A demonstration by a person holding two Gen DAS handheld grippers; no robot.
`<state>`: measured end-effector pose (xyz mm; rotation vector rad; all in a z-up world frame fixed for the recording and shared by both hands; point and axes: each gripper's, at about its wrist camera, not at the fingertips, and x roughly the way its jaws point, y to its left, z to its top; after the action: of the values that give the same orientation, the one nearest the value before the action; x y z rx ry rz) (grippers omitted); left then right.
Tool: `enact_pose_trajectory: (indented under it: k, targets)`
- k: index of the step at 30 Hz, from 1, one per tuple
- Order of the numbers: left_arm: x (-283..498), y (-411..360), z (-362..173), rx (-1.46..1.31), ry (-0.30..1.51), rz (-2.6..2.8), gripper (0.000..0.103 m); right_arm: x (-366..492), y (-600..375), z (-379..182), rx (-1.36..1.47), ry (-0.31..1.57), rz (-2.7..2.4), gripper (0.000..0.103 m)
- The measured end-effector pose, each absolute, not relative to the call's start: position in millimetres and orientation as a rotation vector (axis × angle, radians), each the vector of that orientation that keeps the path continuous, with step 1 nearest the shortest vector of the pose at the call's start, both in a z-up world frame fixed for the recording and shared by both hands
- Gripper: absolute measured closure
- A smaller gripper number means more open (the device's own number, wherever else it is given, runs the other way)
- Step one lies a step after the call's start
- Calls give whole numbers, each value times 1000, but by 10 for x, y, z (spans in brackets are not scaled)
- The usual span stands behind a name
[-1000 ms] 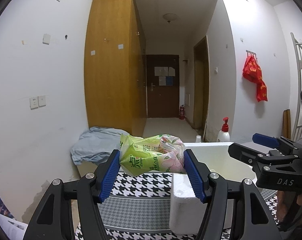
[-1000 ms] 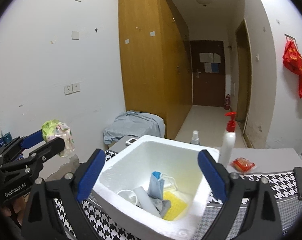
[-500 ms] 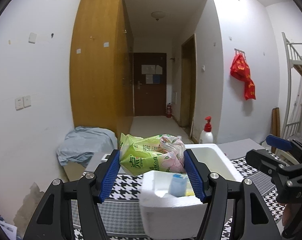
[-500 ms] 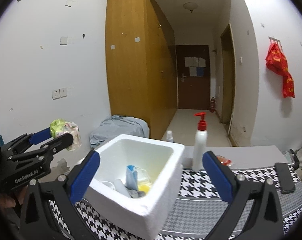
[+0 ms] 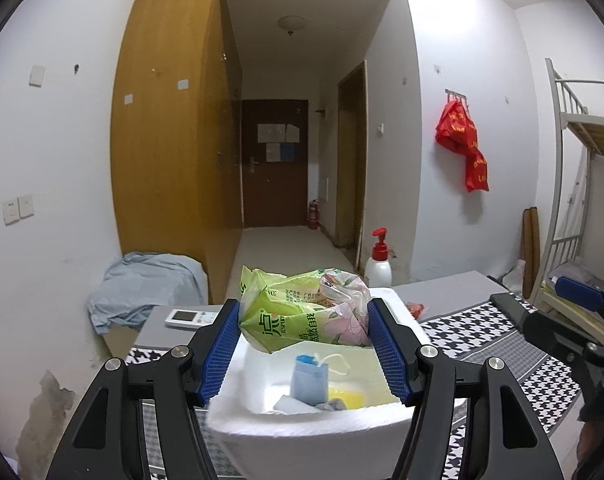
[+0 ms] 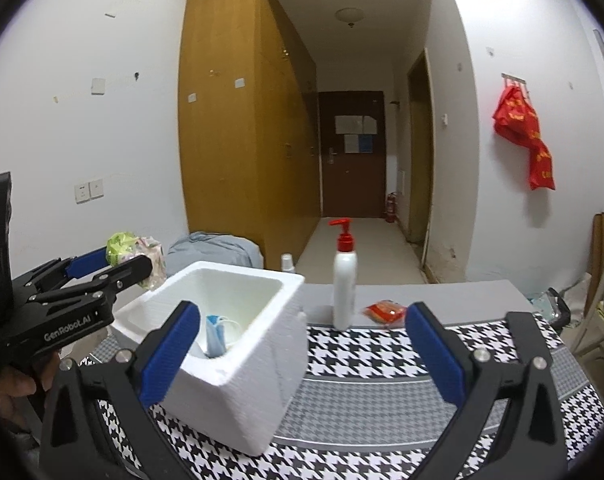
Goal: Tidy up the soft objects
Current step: 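Lower the green snack bag into the foam box and open the left tool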
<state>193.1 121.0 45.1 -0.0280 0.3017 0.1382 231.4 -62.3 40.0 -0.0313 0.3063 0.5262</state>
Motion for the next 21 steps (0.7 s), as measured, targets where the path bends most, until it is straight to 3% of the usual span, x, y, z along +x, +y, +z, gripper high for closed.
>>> enact_pose_trajectory:
  k: [21]
  targets:
    - [2265,1056,397,-27,345,156,37,2378,-965,235,-11,338,464,0]
